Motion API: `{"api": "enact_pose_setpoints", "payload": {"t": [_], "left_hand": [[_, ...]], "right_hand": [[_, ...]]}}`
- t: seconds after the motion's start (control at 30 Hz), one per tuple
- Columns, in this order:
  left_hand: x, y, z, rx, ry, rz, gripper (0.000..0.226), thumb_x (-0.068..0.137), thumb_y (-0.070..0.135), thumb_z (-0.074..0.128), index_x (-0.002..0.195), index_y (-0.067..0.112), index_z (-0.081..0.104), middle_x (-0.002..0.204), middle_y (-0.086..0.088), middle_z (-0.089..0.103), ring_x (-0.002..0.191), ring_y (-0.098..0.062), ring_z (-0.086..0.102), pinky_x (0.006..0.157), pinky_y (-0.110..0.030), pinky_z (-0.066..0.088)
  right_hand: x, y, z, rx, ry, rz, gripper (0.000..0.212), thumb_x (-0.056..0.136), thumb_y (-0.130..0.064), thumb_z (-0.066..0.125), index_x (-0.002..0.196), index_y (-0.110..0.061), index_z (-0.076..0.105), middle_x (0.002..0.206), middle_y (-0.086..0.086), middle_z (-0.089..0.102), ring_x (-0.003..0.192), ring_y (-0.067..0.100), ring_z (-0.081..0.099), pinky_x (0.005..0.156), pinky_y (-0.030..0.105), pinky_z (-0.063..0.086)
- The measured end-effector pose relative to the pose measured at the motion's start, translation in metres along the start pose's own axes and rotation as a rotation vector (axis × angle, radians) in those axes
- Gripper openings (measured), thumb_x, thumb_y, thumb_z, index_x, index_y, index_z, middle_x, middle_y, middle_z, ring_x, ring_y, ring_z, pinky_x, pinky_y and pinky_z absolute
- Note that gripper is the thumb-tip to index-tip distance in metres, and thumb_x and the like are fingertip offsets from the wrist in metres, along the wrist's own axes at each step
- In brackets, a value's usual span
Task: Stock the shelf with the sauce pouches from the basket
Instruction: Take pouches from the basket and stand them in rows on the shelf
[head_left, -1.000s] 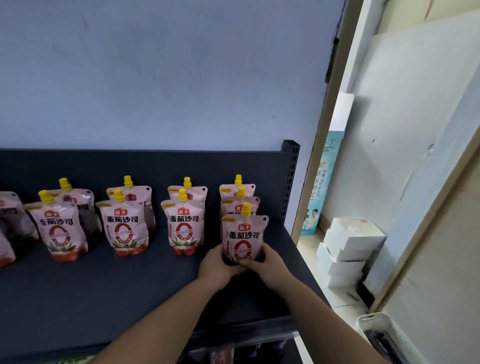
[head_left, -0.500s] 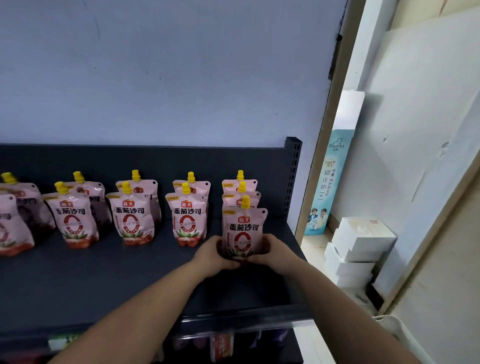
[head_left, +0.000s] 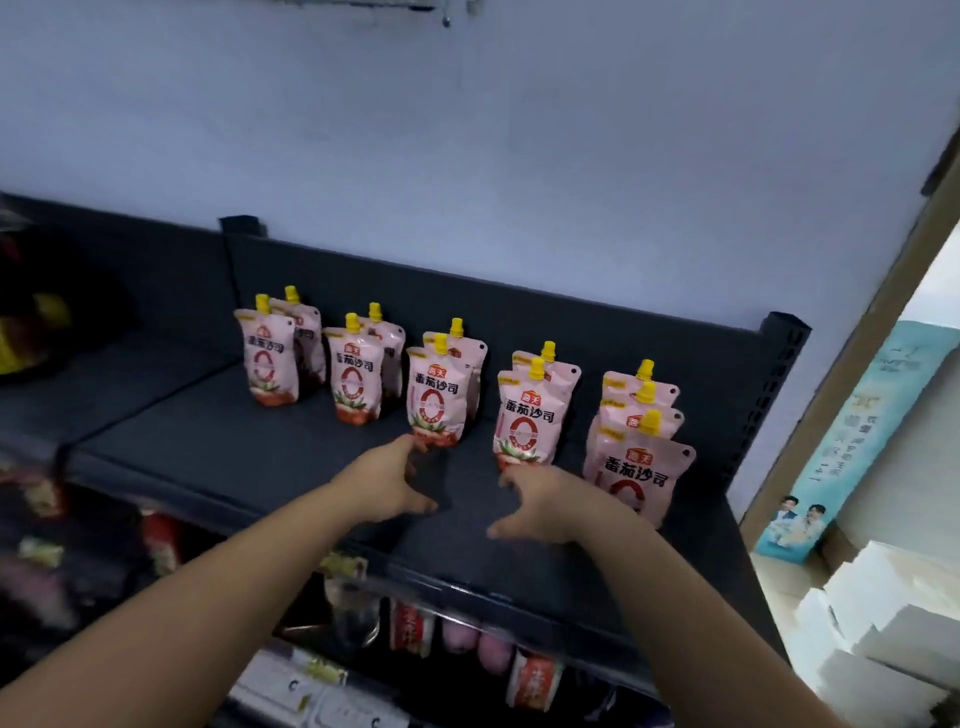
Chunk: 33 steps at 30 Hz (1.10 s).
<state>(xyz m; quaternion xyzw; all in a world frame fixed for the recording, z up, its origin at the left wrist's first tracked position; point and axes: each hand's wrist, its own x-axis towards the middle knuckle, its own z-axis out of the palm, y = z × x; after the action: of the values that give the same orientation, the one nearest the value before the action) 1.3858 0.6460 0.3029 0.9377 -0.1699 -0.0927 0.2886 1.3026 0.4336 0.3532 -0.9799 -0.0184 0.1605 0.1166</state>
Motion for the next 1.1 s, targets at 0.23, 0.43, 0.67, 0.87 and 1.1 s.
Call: {"api": "enact_pose_setpoints", "payload": {"t": [0.23, 0.43, 0.67, 0.87, 1.1], "left_hand": [[-0.088, -0.135, -0.1, 0.204, 0.274, -0.253, 0.075, 0.07, 0.056, 0.074, 0.131, 0.024, 0.045, 0.123, 0.0, 0.058, 0.11, -0.022, 0.059, 0.081, -0.031, 0.048], [-0.188, -0.261, -0.174, 0.234, 0.359, -0.508, 0.07, 0.071, 0.057, 0.072, 0.125, 0.022, 0.046, 0.117, -0.001, 0.06, 0.099, -0.021, 0.06, 0.08, -0.038, 0.053], [-0.3, -0.391, -0.232, 0.262, 0.326, -0.758, 0.073, 0.066, 0.058, 0.074, 0.121, 0.019, 0.046, 0.118, -0.007, 0.059, 0.106, -0.029, 0.06, 0.087, -0.044, 0.053], [-0.352, -0.485, -0.254, 0.258, 0.344, -0.912, 0.09, 0.064, 0.063, 0.073, 0.136, 0.021, 0.041, 0.133, -0.005, 0.057, 0.118, -0.027, 0.057, 0.093, -0.043, 0.052], [-0.342, -0.583, -0.286, 0.193, 0.34, -1.074, 0.085, 0.068, 0.054, 0.078, 0.137, 0.023, 0.04, 0.135, -0.006, 0.054, 0.117, -0.027, 0.057, 0.095, -0.044, 0.051]], "right_hand": [[0.077, -0.17, 0.03, -0.101, 0.039, -0.352, 0.07, 0.085, -0.047, 0.068, 0.143, -0.019, 0.041, 0.141, 0.009, 0.048, 0.125, 0.029, 0.051, 0.099, 0.039, 0.047], [0.114, -0.34, 0.068, -0.164, -0.028, -0.571, 0.068, 0.087, -0.048, 0.065, 0.144, -0.02, 0.04, 0.14, 0.007, 0.048, 0.122, 0.028, 0.052, 0.095, 0.04, 0.048], [0.137, -0.52, 0.128, -0.179, -0.122, -0.762, 0.062, 0.089, -0.044, 0.065, 0.141, -0.017, 0.042, 0.137, 0.008, 0.053, 0.116, 0.027, 0.057, 0.088, 0.038, 0.05], [0.165, -0.638, 0.178, -0.2, -0.195, -0.872, 0.064, 0.085, -0.043, 0.069, 0.138, -0.018, 0.046, 0.127, 0.008, 0.056, 0.108, 0.028, 0.062, 0.089, 0.037, 0.052], [0.251, -0.742, 0.211, -0.26, -0.259, -0.966, 0.054, 0.085, -0.039, 0.07, 0.131, -0.017, 0.051, 0.129, 0.009, 0.057, 0.115, 0.028, 0.058, 0.098, 0.041, 0.048]]}}
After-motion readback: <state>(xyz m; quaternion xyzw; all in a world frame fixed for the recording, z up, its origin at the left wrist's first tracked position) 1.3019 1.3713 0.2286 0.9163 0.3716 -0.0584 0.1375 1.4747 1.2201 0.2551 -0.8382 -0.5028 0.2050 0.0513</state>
